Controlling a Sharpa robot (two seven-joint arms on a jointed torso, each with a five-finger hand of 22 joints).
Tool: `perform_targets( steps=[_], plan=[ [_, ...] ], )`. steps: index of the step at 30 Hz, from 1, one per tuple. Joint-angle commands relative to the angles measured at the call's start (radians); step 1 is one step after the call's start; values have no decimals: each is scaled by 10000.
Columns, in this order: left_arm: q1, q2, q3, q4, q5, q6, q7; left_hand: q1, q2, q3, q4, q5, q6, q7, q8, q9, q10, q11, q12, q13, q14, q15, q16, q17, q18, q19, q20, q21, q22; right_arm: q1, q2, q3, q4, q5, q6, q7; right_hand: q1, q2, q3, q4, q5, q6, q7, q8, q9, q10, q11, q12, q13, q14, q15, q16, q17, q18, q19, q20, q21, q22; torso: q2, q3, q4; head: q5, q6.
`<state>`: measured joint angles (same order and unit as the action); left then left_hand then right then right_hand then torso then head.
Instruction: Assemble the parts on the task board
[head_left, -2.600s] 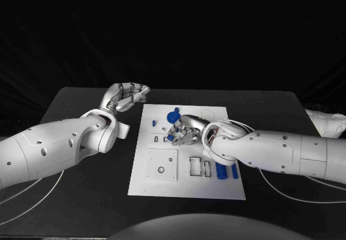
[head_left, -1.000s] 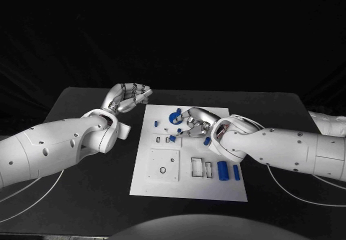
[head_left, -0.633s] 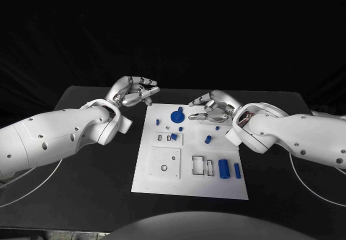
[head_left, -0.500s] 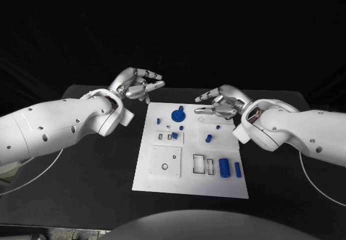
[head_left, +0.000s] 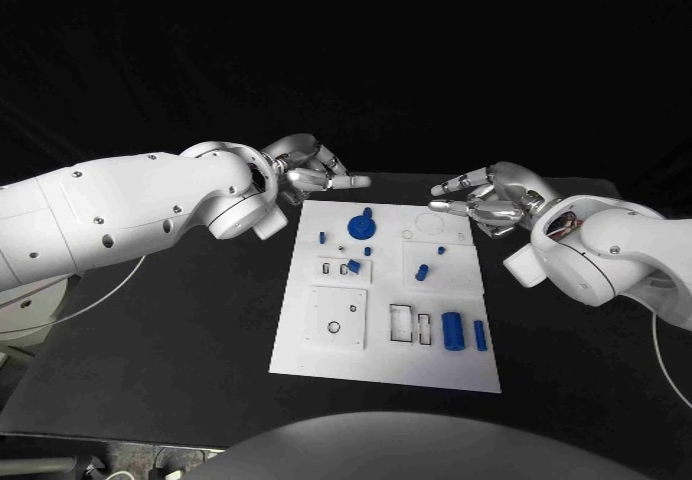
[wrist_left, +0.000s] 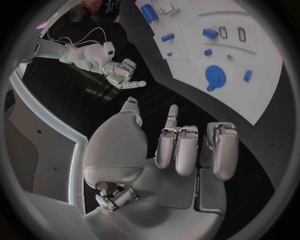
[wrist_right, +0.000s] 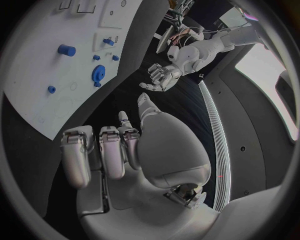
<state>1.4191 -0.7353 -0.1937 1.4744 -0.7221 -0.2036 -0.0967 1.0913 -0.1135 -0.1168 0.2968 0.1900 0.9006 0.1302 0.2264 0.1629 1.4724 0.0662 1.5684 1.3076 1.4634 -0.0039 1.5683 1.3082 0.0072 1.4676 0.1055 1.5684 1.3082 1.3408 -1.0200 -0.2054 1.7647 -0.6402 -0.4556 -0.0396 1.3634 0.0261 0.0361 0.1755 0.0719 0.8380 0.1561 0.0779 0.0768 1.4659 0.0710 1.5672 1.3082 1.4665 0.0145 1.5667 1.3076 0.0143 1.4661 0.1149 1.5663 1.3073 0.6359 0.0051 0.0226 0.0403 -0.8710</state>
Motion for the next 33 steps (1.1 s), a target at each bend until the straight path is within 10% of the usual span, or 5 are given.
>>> perform_targets(
  steps=[1,10,33],
  plan=[
    [32,58,1,154,-283,1473,-2108,-508,-165,44,24,97,78,-4,71,97,984,-21,24,2632,1074,138,25,2626,-72,1031,130,24,2626,8,-79,-13,36,490,204,-178,-16,132,10,71,62,72,29,81,23,1049,100,36,2626,1043,59,41,2632,-143,1047,104,45,2635,-6,25,-37,59,-17],
    [36,286,-16,506,-289,2275,-4275,-1434,-484,-107,33,181,470,-63,415,513,984,-15,24,2632,1074,241,25,2626,-72,1031,290,24,2626,-9,-228,-63,-24,541,352,-303,25,193,-50,115,97,270,61,213,71,1049,179,36,2626,1043,134,41,2632,-143,1047,178,45,2635,-5,-3,14,5,-17],
    [-163,1290,-423,-399,1249,3597,-6618,-1682,1294,441,-38,444,982,-312,778,1370,984,-259,24,2632,1074,28,25,2626,-72,1031,123,24,2626,-159,-34,-118,-305,546,855,-638,61,248,-55,129,117,332,77,256,85,1049,204,36,2626,1043,160,41,2632,-143,1047,208,45,2635,-17,15,-29,44,-17]
  ],
)
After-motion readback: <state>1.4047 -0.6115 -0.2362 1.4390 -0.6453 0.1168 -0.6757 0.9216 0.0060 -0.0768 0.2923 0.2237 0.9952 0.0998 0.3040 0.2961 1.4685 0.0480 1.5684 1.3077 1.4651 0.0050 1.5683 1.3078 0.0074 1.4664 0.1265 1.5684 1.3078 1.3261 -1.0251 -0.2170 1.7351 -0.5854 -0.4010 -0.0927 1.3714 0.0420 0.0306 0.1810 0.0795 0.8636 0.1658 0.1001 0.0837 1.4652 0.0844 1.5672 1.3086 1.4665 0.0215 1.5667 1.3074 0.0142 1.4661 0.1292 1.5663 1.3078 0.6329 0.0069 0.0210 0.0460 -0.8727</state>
